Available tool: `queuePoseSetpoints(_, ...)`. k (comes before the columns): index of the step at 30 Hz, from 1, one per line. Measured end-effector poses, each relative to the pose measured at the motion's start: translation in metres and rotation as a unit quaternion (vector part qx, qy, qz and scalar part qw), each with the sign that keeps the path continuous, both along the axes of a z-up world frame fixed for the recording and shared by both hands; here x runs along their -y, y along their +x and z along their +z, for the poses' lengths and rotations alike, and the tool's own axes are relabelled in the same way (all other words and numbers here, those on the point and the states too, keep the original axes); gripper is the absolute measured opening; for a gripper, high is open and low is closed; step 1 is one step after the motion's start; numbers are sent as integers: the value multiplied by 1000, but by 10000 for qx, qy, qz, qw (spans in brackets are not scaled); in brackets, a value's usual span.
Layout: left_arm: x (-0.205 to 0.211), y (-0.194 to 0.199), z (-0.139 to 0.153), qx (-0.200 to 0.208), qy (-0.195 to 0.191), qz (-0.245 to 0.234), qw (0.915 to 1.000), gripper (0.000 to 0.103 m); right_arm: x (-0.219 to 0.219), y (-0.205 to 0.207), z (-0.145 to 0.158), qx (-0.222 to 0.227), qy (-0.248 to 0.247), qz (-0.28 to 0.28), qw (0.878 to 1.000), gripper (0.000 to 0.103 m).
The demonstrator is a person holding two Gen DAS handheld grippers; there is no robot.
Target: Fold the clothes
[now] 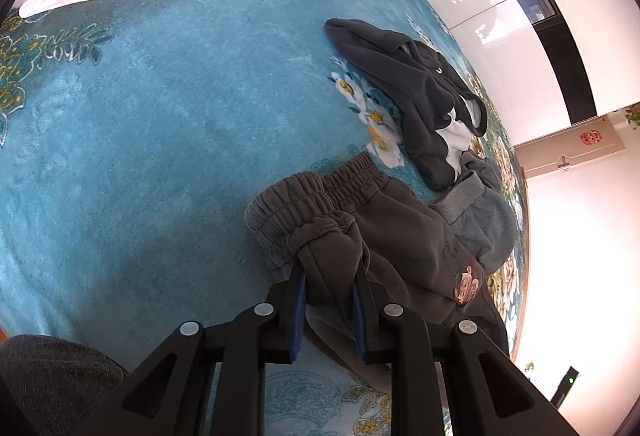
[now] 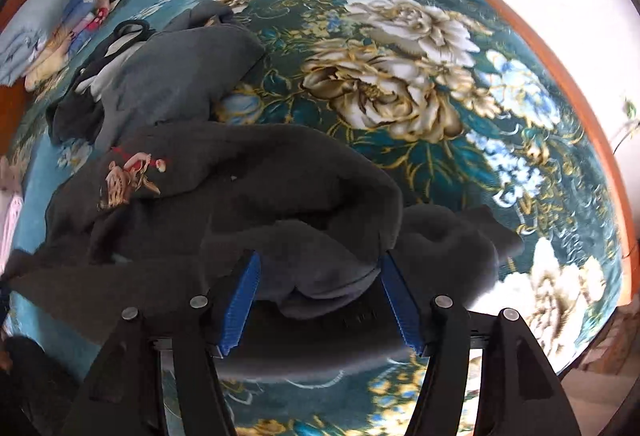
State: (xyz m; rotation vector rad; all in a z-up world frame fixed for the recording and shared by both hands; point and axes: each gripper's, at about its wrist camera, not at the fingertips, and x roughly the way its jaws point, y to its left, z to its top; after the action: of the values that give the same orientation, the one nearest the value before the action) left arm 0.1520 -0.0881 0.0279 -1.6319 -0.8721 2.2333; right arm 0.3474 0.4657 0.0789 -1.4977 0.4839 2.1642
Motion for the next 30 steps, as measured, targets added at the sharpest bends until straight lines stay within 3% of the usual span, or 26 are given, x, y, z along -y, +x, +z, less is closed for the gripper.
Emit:
queuePoseSetpoints(5, -1, 0, -1, 45, -54, 34, 10000, 22, -43, -5, -15, -25, -590, -1037, 9929, 65)
queuePoseSetpoints(10, -1, 0, -3, 90, -108, 68, 9999, 22, -66, 5, -35, 89, -939, -1475, 9845, 65)
queuePoseSetpoints(11, -2, 0, -3, 100, -118, 75, 9999, 22, -64, 4, -34, 66, -954, -1390, 9857, 61)
queuePoseSetpoints(13, -2, -1, -5, 127, -124, 91, 9998, 22, -58, -2, -30, 38, -894, -1138, 9895, 33)
queuePoseSetpoints(14, -2, -1, -5, 141, -127, 98, 9998, 22, -54, -8, -27, 48, -805, -973, 9920, 23)
queuePoseSetpoints(16, -2, -2, -7, 168, -133, 114, 9997, 22, -48, -22, -18, 87, -581, -611, 9964, 14)
queuePoseSetpoints(21, -2, -1, -7, 158, -145, 120, 9997, 22, -47, -64, 47, -205, 595, 153, 9979, 10)
queuePoseSetpoints(24, -3, -2, -9, 170, -137, 139, 9997, 22, -53, -77, 84, -535, 1246, 171, 9906, 10)
queuePoseSetpoints(26, -3, -2, -11, 189, -138, 155, 9996, 23, -59, -82, 84, -484, 1372, 77, 9893, 10)
queuePoseSetpoints(30, -2, -2, -12, 202, -122, 167, 9996, 23, -76, -77, 32, 231, 1163, -262, 9926, 10)
